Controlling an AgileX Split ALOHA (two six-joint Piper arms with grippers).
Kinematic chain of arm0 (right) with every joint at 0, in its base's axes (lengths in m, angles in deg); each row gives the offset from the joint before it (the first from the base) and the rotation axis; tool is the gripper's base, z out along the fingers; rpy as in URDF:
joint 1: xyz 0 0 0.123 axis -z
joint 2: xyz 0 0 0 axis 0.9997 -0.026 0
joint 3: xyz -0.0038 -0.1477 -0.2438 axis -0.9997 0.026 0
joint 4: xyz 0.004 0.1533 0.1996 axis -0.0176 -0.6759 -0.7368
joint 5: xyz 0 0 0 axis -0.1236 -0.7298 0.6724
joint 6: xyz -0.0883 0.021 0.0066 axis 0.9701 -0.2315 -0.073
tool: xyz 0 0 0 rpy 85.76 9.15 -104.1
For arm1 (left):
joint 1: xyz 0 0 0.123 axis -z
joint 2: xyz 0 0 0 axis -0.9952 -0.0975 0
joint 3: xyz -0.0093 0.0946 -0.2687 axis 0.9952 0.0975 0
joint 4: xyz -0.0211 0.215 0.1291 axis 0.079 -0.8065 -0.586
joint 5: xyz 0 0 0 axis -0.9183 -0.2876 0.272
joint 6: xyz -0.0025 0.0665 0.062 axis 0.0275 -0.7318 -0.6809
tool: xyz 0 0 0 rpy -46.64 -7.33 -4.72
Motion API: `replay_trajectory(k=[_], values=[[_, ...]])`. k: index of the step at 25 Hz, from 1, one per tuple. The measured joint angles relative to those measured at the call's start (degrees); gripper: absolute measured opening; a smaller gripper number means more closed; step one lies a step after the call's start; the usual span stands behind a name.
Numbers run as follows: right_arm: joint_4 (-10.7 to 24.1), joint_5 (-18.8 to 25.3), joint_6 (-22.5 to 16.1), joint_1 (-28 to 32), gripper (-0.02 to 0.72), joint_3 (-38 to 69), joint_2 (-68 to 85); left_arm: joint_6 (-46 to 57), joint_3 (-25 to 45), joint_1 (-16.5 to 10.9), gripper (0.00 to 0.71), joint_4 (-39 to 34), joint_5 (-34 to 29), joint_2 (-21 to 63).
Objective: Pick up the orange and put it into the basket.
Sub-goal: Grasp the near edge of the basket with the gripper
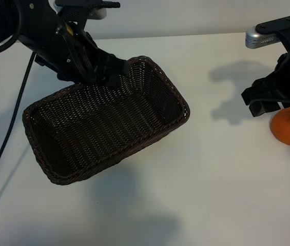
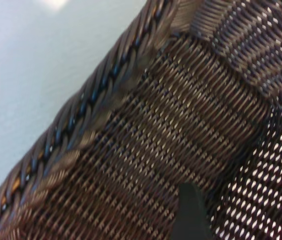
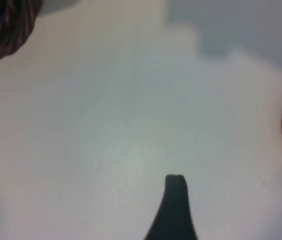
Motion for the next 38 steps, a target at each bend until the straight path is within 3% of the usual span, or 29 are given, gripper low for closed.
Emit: replay_trajectory(k=[4,9,16,21,28,38], values=[[0.0,0.0,0.0,0.0,0.584,0.0,0.0,3.8,0.0,0.0,0.530,-2.1,-1.5,0.5],[0.0,0.0,0.0,0.0,0.584,0.0,0.0,14.9,0.4,0.0,0.530,-12.3,-7.2,4.2],[-0.1,0.0,0.0,0.0,0.584,0.0,0.0,26.7,9.6,0.0,0.530,-21.0,-9.7,14.8],[-0.1,0.1,0.0,0.0,0.584,0.0,0.0,34.6,18.5,0.0,0.530,-23.8,-7.8,19.6],[-0.1,0.2,0.0,0.0,0.585,0.0,0.0,43.9,24.5,0.0,0.530,-27.5,-3.3,19.7],[0.0,0.2,0.0,0.0,0.585,0.0,0.0,48.3,26.3,-1.4,0.530,-27.0,0.9,15.0]])
